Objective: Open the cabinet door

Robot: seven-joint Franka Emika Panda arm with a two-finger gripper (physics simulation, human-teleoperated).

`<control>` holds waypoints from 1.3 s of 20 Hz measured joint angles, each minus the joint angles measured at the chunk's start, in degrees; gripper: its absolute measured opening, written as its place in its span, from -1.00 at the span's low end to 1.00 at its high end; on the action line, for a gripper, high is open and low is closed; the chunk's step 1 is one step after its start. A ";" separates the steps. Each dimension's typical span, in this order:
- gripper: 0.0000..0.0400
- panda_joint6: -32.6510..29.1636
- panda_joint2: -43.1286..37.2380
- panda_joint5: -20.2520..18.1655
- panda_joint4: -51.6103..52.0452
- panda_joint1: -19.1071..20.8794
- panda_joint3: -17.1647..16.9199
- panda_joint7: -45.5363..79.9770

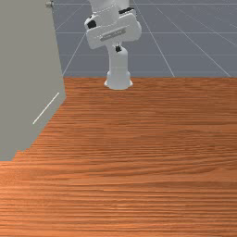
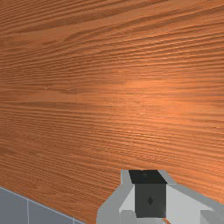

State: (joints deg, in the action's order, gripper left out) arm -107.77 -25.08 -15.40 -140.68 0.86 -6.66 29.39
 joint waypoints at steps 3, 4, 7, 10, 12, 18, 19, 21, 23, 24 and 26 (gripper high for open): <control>-1.00 0.50 -9.19 2.43 -5.49 2.16 -0.19 0.45; -1.00 0.83 -12.93 3.70 -6.79 3.56 -0.55 0.66; -1.00 2.29 -24.56 7.06 -10.55 7.12 -0.37 1.60; -1.00 4.39 -32.54 12.69 -10.70 12.70 -1.27 2.26; -1.00 4.39 -35.24 15.70 -9.33 15.58 -2.34 1.84; -0.22 -0.90 -39.55 21.73 -3.59 22.70 -7.53 0.96; 0.26 -2.93 -39.89 22.00 -2.49 23.66 -8.75 1.28; 0.73 -10.62 -39.91 20.82 -1.88 24.00 -11.18 2.55; 0.90 -20.35 -38.95 20.36 -2.40 23.99 -12.93 3.38; 0.94 -23.88 -38.31 20.59 -3.02 24.11 -13.50 3.42; 0.98 -29.61 -36.86 20.86 -5.29 23.93 -15.01 3.01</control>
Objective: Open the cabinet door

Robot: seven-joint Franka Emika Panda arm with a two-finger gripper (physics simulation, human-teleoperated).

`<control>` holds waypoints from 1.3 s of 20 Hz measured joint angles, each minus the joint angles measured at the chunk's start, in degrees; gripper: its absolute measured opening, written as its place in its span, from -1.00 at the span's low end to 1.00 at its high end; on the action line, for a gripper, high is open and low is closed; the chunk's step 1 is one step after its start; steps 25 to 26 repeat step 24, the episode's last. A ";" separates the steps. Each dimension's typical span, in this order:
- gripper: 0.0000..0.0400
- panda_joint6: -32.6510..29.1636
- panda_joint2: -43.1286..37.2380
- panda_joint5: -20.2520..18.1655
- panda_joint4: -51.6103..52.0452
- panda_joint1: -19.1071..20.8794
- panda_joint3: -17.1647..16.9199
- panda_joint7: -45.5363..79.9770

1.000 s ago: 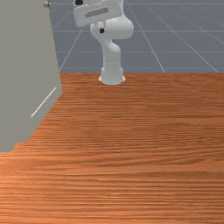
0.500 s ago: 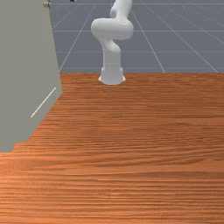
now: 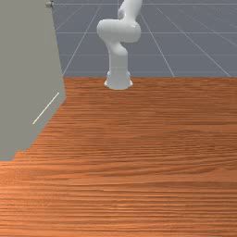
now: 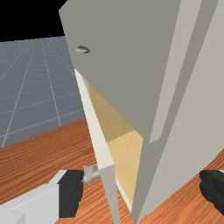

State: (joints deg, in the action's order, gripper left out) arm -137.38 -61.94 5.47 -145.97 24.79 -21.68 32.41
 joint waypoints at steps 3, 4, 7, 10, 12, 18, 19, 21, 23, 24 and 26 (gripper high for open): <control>1.00 -8.98 1.32 0.37 -5.03 -1.37 0.09 -0.40; 1.00 -12.19 2.58 0.32 -6.10 -1.75 0.33 0.12; 1.00 -19.65 6.53 0.39 -9.37 -2.96 1.15 1.09; 1.00 -23.86 5.74 0.72 -11.79 -3.19 1.74 1.53; 1.00 -24.77 4.69 0.68 -13.73 -3.41 2.27 2.22; 1.00 -23.66 1.15 0.26 -18.32 -2.90 12.99 11.00; 1.00 -23.51 0.87 0.23 -18.63 -3.03 15.46 12.76; 1.00 -23.45 0.79 0.24 -19.01 -3.64 19.87 15.70; 1.00 -23.65 1.23 0.17 -19.32 -4.43 24.69 19.19; 1.00 -23.77 1.31 -0.08 -19.46 -4.87 27.23 21.25; 1.00 -23.77 1.31 -0.08 -19.46 -4.87 27.23 21.25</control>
